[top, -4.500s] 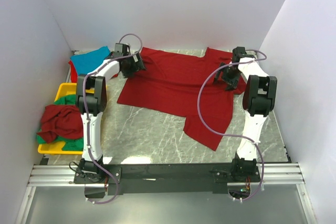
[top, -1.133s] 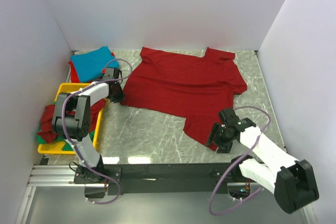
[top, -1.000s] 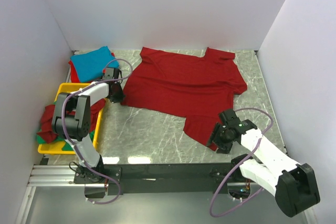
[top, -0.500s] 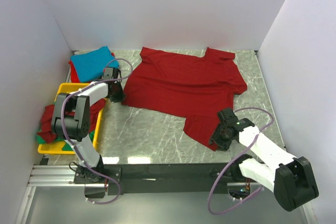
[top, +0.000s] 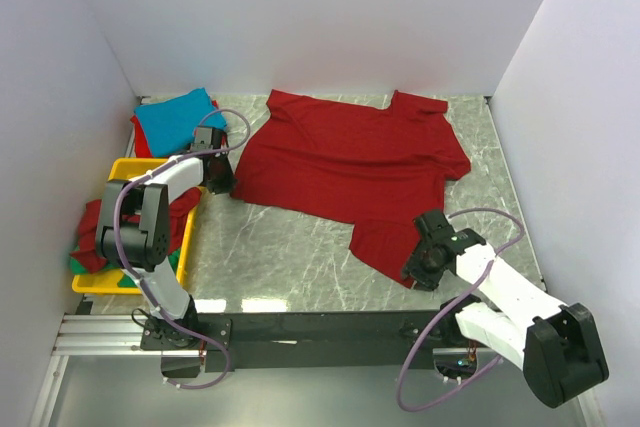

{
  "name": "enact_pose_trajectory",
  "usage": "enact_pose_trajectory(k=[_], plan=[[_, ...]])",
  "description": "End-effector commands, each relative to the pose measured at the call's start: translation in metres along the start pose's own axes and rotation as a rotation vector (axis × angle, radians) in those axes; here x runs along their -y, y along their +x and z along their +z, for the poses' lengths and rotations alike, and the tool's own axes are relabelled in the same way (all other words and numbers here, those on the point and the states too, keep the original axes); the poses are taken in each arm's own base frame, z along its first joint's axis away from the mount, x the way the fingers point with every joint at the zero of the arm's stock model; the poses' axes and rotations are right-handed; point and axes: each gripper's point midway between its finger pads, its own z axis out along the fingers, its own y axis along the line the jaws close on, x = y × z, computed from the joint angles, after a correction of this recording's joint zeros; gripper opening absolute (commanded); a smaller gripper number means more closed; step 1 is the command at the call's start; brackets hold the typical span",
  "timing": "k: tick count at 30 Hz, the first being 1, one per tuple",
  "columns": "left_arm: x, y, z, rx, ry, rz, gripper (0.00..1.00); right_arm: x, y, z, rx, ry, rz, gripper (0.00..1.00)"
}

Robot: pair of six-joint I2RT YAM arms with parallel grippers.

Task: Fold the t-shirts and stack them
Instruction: Fold the tshirt

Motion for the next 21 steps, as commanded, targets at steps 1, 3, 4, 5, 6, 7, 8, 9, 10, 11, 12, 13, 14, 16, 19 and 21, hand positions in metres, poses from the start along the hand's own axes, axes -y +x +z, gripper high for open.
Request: enact_pose_trajectory(k=[1, 3, 4, 5, 6, 7, 8, 9, 10, 11, 12, 13, 14, 16, 19, 21], plan=[[0.011, -0.017, -0.012, 0.057, 0.055, 0.012, 0.01, 0.008, 0.002, 0.003, 0.016, 0.029, 0.009, 0.47], [0.012, -0.018, -0.012, 0.056, 0.057, 0.012, 0.01, 0.010, 0.002, 0.005, 0.017, 0.032, 0.014, 0.46], [0.012, -0.018, -0.012, 0.055, 0.056, 0.014, 0.01, 0.008, 0.002, 0.005, 0.016, 0.026, 0.012, 0.45], [0.011, -0.018, -0.012, 0.056, 0.055, 0.013, 0.01, 0.008, 0.003, 0.006, 0.013, 0.024, 0.015, 0.44], [0.012, -0.018, -0.012, 0.056, 0.058, 0.014, 0.01, 0.007, 0.002, 0.007, 0.014, 0.019, 0.014, 0.41], [0.012, -0.019, -0.012, 0.058, 0.058, 0.013, 0.01, 0.006, 0.002, 0.008, 0.014, 0.019, 0.009, 0.39], [0.012, -0.019, -0.012, 0.059, 0.059, 0.013, 0.01, 0.006, 0.003, 0.009, 0.012, 0.019, 0.006, 0.37], [0.013, -0.020, -0.012, 0.060, 0.061, 0.013, 0.01, 0.006, 0.002, 0.009, 0.012, 0.018, 0.003, 0.34], [0.012, -0.019, -0.012, 0.058, 0.060, 0.014, 0.01, 0.004, 0.001, 0.010, 0.013, 0.017, -0.001, 0.27], [0.012, -0.019, -0.012, 0.057, 0.059, 0.014, 0.01, 0.003, 0.000, 0.010, 0.014, 0.017, -0.007, 0.23], [0.013, -0.020, -0.013, 0.060, 0.061, 0.014, 0.01, 0.003, 0.000, 0.011, 0.009, 0.023, -0.014, 0.15], [0.011, -0.018, -0.013, 0.057, 0.059, 0.014, 0.01, 0.000, -0.001, 0.009, 0.009, 0.020, -0.023, 0.10], [0.011, -0.019, -0.014, 0.059, 0.059, 0.013, 0.01, -0.001, -0.002, 0.007, 0.009, 0.020, -0.036, 0.06], [0.010, -0.019, -0.016, 0.062, 0.056, 0.016, 0.01, -0.002, -0.002, 0.000, 0.002, 0.030, -0.050, 0.00], [0.009, -0.019, -0.020, 0.070, 0.054, 0.016, 0.01, 0.002, -0.002, -0.012, 0.001, 0.053, -0.079, 0.00], [0.009, -0.020, -0.025, 0.077, 0.058, 0.019, 0.01, 0.006, 0.001, -0.020, -0.008, 0.058, -0.086, 0.00]])
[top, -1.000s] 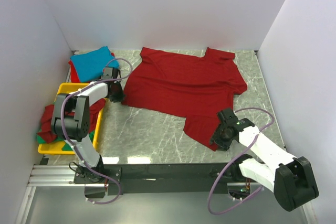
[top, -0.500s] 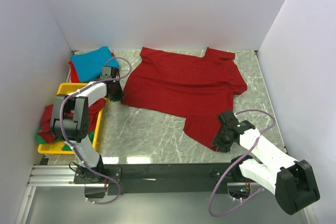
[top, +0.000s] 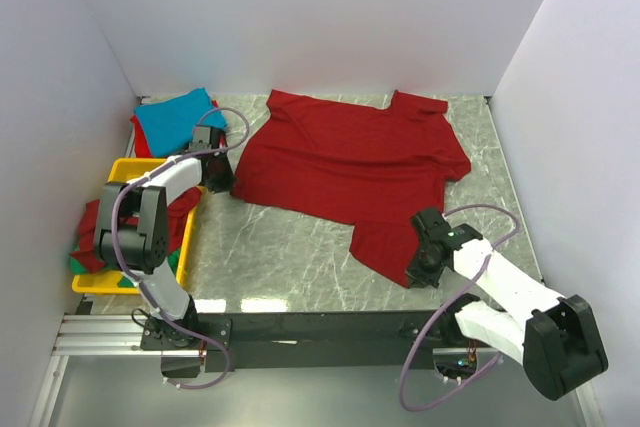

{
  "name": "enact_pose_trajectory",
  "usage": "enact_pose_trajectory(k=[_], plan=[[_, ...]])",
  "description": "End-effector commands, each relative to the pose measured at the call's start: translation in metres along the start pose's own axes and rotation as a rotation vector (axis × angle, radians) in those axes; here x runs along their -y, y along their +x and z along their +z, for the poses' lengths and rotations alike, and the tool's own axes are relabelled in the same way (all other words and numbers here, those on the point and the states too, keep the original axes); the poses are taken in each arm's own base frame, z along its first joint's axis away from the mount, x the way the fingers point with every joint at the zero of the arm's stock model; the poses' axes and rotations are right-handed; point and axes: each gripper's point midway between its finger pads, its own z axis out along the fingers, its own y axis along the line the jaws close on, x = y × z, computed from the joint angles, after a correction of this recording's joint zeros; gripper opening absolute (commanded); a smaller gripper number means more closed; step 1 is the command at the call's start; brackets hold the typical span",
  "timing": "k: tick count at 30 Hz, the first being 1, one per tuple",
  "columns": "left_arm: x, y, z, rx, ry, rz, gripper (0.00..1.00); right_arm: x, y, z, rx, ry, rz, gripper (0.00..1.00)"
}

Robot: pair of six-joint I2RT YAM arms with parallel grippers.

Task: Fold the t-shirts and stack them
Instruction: Fold the tshirt

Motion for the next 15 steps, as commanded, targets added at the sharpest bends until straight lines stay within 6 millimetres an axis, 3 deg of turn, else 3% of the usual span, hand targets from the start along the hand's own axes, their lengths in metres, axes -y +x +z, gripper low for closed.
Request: enact_pose_trajectory(k=[1, 15], plan=[[0.005, -0.016, -0.021, 0.067, 0.038, 0.021, 0.01, 0.003, -0.003, -0.021, 0.021, 0.014, -0.035, 0.00], [-0.009, 0.010, -0.049, 0.031, 0.019, 0.026, 0.01, 0.019, 0.022, -0.050, -0.030, -0.007, -0.015, 0.00]])
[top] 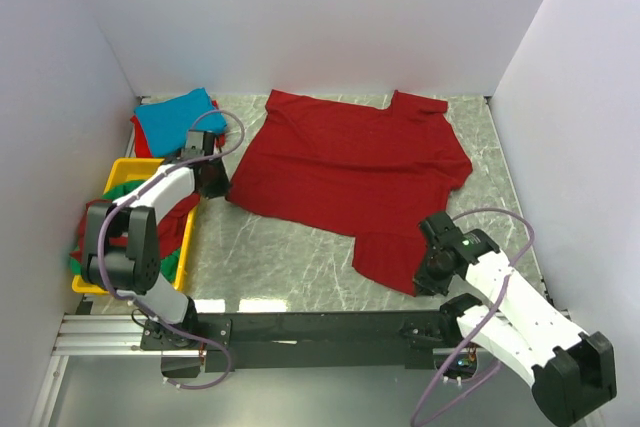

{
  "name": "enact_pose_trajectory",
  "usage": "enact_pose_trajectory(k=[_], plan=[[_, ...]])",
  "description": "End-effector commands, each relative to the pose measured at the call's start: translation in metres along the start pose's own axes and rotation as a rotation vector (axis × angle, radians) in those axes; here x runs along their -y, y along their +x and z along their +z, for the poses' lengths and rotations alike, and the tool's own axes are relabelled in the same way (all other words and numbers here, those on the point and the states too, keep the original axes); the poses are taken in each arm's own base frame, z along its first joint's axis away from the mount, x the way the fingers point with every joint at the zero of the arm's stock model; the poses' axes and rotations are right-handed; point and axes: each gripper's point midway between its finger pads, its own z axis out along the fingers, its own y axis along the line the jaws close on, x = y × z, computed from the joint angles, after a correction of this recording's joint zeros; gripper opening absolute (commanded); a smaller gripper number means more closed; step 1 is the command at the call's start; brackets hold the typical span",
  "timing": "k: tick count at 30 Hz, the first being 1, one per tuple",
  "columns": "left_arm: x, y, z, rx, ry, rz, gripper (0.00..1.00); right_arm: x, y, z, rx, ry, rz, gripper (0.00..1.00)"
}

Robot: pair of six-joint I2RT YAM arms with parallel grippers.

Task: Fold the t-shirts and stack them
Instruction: Fold the tshirt

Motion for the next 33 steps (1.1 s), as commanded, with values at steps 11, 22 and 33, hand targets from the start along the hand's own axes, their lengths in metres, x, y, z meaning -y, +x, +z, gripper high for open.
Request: enact_pose_trajectory(k=[11, 22, 33], plan=[[-0.020, 0.031, -0.044, -0.009, -0.019, -0.002, 0.01, 0.005, 0.018, -0.030, -0.029, -0.031, 0.038, 0.00], [-0.012, 0.031, -0.039, -0.039, 0.010, -0.005, 0.01, -0.018, 0.003, -0.054, 0.025, -0.091, 0.037, 0.00], [0.015, -0.008, -0.015, -0.061, 0.053, 0.034, 0.01, -0.070, -0.052, -0.041, 0.137, -0.092, 0.000, 0.00]])
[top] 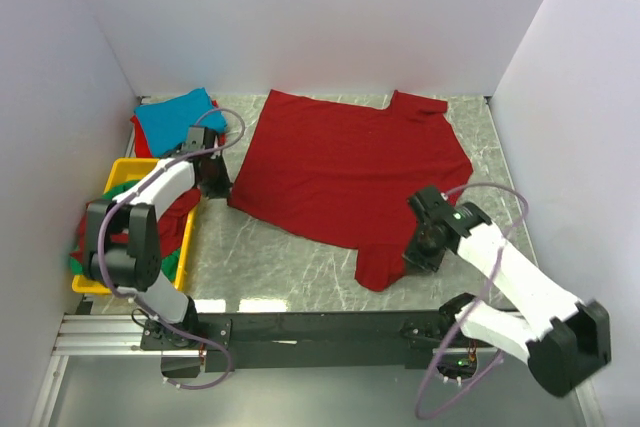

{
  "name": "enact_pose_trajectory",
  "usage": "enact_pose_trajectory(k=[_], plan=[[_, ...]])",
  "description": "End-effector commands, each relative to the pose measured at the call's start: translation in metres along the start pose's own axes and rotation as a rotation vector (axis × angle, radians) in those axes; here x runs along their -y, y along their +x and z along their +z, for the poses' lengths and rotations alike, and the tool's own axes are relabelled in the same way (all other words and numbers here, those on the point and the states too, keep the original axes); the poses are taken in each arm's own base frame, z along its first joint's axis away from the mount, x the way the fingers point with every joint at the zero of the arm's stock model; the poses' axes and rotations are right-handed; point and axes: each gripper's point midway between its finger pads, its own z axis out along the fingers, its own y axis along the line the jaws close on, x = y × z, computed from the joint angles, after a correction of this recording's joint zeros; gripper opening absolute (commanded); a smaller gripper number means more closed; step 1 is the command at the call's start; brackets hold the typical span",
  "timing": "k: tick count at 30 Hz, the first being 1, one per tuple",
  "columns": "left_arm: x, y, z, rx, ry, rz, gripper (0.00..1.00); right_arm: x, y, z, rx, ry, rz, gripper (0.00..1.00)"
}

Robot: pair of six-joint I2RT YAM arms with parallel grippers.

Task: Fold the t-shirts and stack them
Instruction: Fold the tshirt

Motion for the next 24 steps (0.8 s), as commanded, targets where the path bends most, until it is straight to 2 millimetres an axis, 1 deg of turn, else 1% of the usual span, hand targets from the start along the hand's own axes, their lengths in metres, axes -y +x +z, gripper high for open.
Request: enact_pose_trajectory(k=[1, 2, 3, 4, 5, 6, 8, 9, 10, 11, 12, 14, 15, 16, 17, 18, 19, 20, 21, 22, 23, 24], plan=[[0.016, -0.025, -0.003, 0.029, 0.050, 0.033, 0.01, -0.031, -0.039, -0.002, 0.131, -0.047, -0.032, 0.00], [0.016, -0.025, 0.001, 0.018, 0.045, 0.035, 0.01, -0.033, -0.044, 0.002, 0.130, -0.031, -0.033, 0.00], [0.019, -0.031, 0.000, 0.025, 0.052, 0.040, 0.01, -0.039, -0.056, 0.001, 0.153, -0.043, -0.022, 0.00], [0.022, -0.033, 0.001, 0.024, 0.064, 0.043, 0.01, -0.040, -0.061, 0.002, 0.161, -0.039, -0.036, 0.00], [0.023, -0.033, 0.005, 0.011, 0.064, 0.041, 0.01, -0.041, -0.066, 0.005, 0.157, -0.026, -0.037, 0.00], [0.026, -0.038, 0.005, 0.018, 0.070, 0.042, 0.01, -0.044, -0.079, 0.003, 0.178, -0.034, -0.019, 0.00], [0.028, -0.041, 0.010, 0.008, 0.073, 0.041, 0.01, -0.044, -0.091, 0.006, 0.179, -0.016, -0.039, 0.00], [0.031, -0.047, 0.009, 0.019, 0.074, 0.039, 0.01, -0.044, -0.097, 0.006, 0.185, -0.015, -0.041, 0.00], [0.032, -0.050, 0.010, 0.023, 0.076, 0.038, 0.01, -0.045, -0.109, 0.002, 0.199, -0.017, -0.045, 0.00], [0.033, -0.050, 0.013, 0.015, 0.076, 0.036, 0.01, -0.045, -0.115, 0.004, 0.195, -0.007, -0.049, 0.00], [0.037, -0.057, 0.012, 0.026, 0.085, 0.032, 0.01, -0.048, -0.123, 0.000, 0.206, -0.009, -0.052, 0.00], [0.040, -0.061, 0.017, 0.020, 0.092, 0.031, 0.01, -0.046, -0.137, 0.001, 0.206, 0.010, -0.064, 0.00], [0.047, -0.069, 0.014, 0.031, 0.111, 0.030, 0.01, -0.050, -0.146, -0.003, 0.221, 0.006, -0.064, 0.00], [0.049, -0.072, 0.016, 0.031, 0.116, 0.029, 0.01, -0.050, -0.151, -0.004, 0.220, 0.007, -0.078, 0.00], [0.050, -0.072, 0.020, 0.021, 0.116, 0.028, 0.01, -0.049, -0.158, -0.002, 0.213, 0.022, -0.073, 0.00], [0.056, -0.081, 0.017, 0.033, 0.128, 0.025, 0.01, -0.053, -0.166, -0.008, 0.229, 0.017, -0.076, 0.00], [0.057, -0.084, 0.018, 0.034, 0.130, 0.022, 0.01, -0.055, -0.171, -0.009, 0.232, 0.017, -0.088, 0.00], [0.058, -0.086, 0.022, 0.026, 0.128, 0.020, 0.01, -0.054, -0.177, -0.006, 0.223, 0.028, -0.080, 0.00], [0.063, -0.095, 0.020, 0.043, 0.138, 0.017, 0.01, -0.058, -0.185, -0.010, 0.233, 0.018, -0.079, 0.00], [0.065, -0.097, 0.020, 0.040, 0.141, 0.014, 0.01, -0.059, -0.190, -0.011, 0.235, 0.016, -0.083, 0.00], [0.065, -0.097, 0.025, 0.030, 0.137, 0.012, 0.01, -0.059, -0.194, -0.008, 0.226, 0.024, -0.083, 0.00], [0.070, -0.106, 0.023, 0.045, 0.144, 0.010, 0.01, -0.061, -0.204, -0.013, 0.239, 0.017, -0.073, 0.00]])
